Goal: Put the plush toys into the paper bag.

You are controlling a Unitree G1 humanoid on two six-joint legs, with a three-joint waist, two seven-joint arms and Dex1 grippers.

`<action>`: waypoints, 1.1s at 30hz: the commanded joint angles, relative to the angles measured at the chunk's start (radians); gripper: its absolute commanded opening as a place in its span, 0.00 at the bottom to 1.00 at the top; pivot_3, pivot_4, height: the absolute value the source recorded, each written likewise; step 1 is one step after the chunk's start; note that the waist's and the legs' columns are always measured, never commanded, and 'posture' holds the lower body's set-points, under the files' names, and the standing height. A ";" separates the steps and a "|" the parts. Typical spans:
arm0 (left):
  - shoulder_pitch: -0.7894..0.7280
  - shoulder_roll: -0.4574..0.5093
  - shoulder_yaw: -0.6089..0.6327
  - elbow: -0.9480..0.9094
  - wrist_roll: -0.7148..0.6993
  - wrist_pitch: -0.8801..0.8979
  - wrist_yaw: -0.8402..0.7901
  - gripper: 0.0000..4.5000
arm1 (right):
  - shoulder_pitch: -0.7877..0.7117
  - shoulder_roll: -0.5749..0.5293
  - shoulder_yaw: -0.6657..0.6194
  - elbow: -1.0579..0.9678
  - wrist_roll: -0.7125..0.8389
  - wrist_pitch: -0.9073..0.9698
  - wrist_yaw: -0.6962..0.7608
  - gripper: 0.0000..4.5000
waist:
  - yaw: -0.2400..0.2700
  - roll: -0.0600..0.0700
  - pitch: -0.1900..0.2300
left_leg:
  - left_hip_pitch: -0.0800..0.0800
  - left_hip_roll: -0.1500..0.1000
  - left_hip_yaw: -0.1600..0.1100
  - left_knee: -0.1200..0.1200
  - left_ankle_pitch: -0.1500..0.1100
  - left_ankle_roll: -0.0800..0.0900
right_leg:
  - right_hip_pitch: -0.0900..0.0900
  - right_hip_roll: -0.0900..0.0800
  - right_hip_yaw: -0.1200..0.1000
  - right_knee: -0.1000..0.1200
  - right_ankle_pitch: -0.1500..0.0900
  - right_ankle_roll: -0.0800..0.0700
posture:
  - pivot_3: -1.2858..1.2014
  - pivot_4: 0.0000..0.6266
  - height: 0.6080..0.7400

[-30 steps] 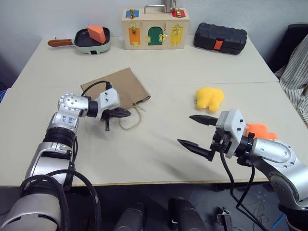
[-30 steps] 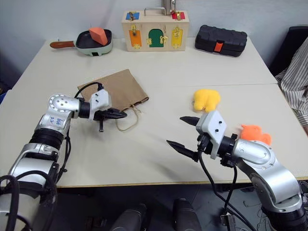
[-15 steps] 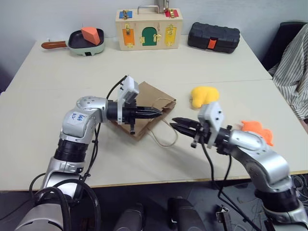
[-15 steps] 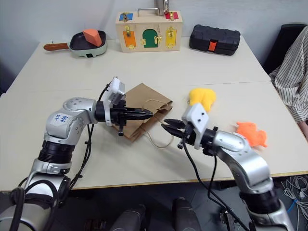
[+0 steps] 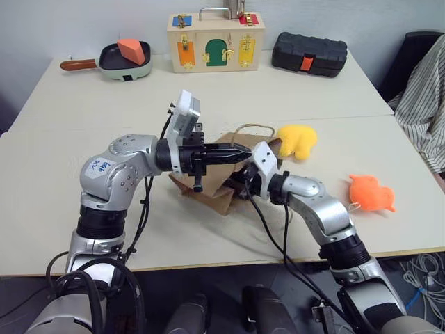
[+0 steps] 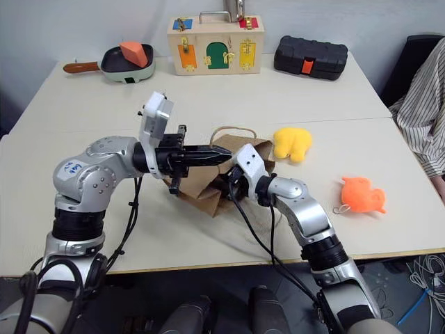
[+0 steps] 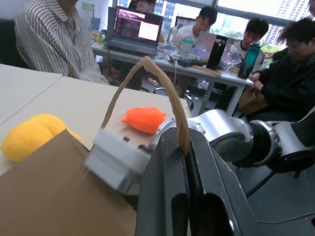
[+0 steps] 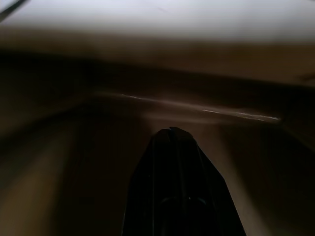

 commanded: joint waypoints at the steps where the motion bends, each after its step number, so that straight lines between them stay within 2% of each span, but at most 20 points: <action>1: -0.029 -0.001 0.051 -0.018 -0.051 0.002 0.031 0.00 | 0.018 -0.009 0.017 0.016 -0.045 -0.046 0.020 0.00 | -0.001 0.000 0.000 | 0.000 0.000 0.000 0.000 0.000 0.000 | 0.000 0.000 0.000 0.000 0.000 0.000 | 0.52 0.24 1.00; 10: -0.084 -0.009 0.137 0.058 -0.124 0.040 0.108 0.00 | 0.066 -0.039 0.050 0.047 -0.173 -0.141 0.018 0.00 | -0.009 0.000 0.000 | 0.000 0.000 0.000 0.000 0.000 0.000 | 0.000 0.000 0.000 0.000 0.000 0.000 | 0.52 0.24 1.00; 19: 0.009 -0.019 0.024 -0.027 -0.100 -0.006 0.065 0.00 | -0.026 -0.017 0.072 0.028 -0.203 -0.106 0.082 0.00 | -0.023 0.000 0.000 | 0.000 0.000 0.000 0.000 0.000 -0.001 | 0.000 0.000 0.000 0.001 0.000 0.000 | 0.52 0.24 1.00; 22: 0.026 -0.020 0.009 -0.044 -0.104 -0.025 0.057 0.00 | -0.073 -0.007 0.077 0.045 -0.186 -0.035 0.130 0.00 | -0.024 0.000 0.000 | 0.001 0.000 0.000 0.000 0.000 -0.001 | 0.000 0.000 0.000 0.001 0.000 0.000 | 0.52 0.24 1.00; 28: 0.001 -0.037 0.045 -0.032 -0.150 -0.016 0.085 0.00 | -0.124 0.033 0.047 0.096 -0.043 0.239 0.251 0.00 | -0.022 0.000 0.000 | 0.000 0.000 0.000 0.001 0.000 -0.001 | 0.000 0.000 0.000 0.001 0.000 0.000 | 0.52 0.24 1.00; 33: 0.016 -0.027 0.034 -0.046 -0.154 -0.024 0.076 0.00 | -0.190 0.099 -0.011 0.175 0.043 0.367 0.254 0.00 | -0.024 0.000 0.000 | 0.001 0.000 -0.001 0.000 0.000 -0.001 | 0.000 0.000 0.000 0.001 0.000 0.000 | 0.52 0.24 1.00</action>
